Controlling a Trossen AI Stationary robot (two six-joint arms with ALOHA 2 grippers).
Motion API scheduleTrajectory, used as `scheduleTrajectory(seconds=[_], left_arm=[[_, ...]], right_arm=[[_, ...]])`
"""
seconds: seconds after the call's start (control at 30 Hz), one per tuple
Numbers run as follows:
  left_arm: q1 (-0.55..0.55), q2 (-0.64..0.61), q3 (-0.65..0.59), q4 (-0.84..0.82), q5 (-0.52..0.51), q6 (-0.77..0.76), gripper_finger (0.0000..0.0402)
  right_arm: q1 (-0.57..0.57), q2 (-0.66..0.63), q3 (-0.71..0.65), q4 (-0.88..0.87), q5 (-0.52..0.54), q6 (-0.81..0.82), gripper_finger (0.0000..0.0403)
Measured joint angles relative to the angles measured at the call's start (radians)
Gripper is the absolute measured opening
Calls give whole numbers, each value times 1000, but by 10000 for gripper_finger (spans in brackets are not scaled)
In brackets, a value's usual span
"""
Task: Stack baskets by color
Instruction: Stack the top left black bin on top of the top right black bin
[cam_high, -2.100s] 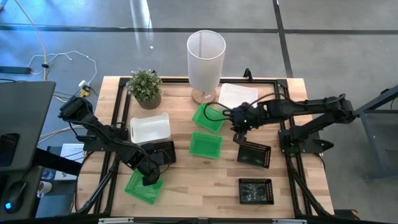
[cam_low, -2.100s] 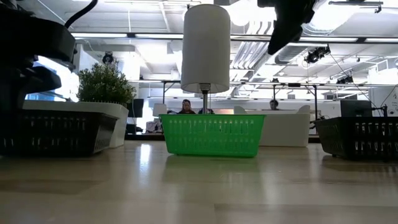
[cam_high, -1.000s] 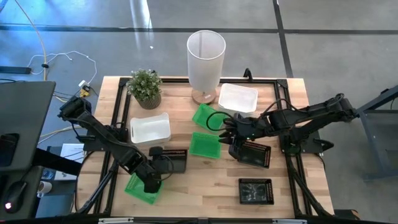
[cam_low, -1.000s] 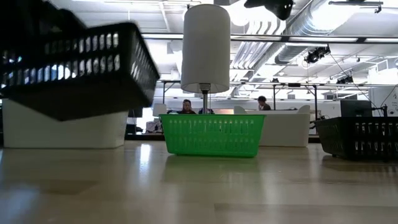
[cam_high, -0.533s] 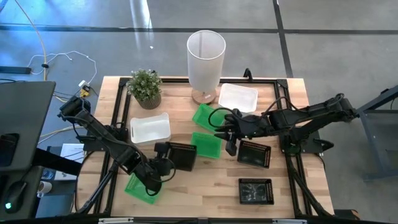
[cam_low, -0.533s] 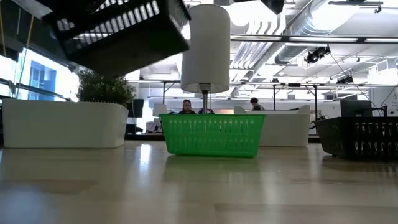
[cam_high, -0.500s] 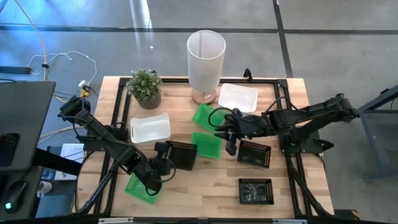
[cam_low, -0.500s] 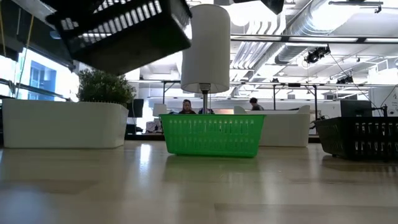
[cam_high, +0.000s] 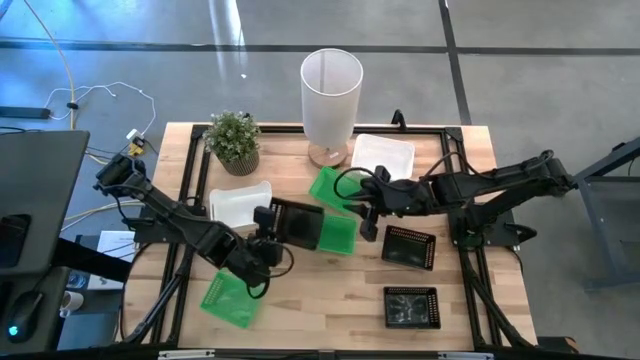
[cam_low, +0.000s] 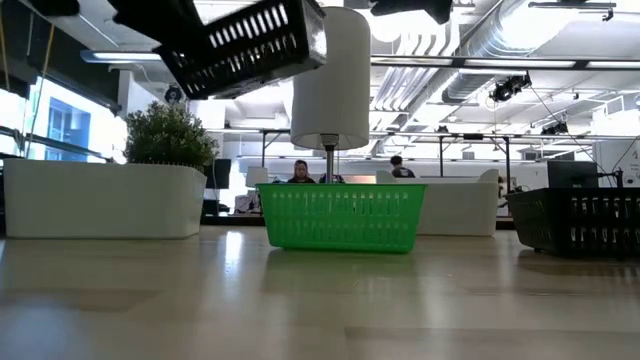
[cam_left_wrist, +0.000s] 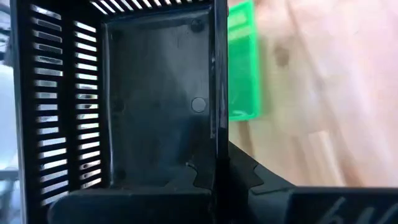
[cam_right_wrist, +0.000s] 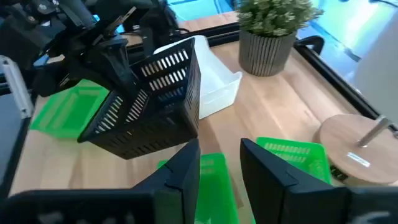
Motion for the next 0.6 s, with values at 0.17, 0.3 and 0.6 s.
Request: scheduleTrajectory(seconds=[0.17, 0.3, 0.6], left_arm=[[50, 0, 0, -64, -57, 9, 0], [102, 0, 0, -103, -68, 10, 0], [208, 0, 0, -145, -145, 58, 0]], right_arm=[[-29, 0, 0, 0, 13, 1, 143], [-64, 0, 0, 1, 59, 12, 181], [-158, 38, -1, 60, 99, 182, 197]])
